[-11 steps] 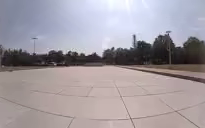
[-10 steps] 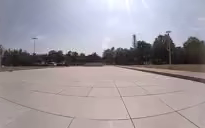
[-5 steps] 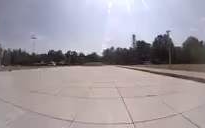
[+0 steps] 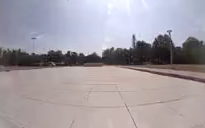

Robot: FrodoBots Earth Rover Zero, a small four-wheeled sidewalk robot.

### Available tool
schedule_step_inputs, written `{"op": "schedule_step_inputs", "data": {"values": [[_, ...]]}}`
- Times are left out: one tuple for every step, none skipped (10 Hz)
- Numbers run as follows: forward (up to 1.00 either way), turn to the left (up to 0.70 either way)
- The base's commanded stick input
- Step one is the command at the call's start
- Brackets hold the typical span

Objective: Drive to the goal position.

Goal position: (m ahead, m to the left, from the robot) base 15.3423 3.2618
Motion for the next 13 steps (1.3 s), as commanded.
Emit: {"op": "schedule_step_inputs", "data": {"values": [[0.7,0.0],[0.7,0.0],[0.7,0.0],[0.7,0.0],[0.7,0.0],[0.7,0.0],[0.7,0.0],[0.7,0.0],[0.7,0.0],[0.7,0.0],[0.7,0.0],[0.7,0.0],[0.7,0.0]]}}
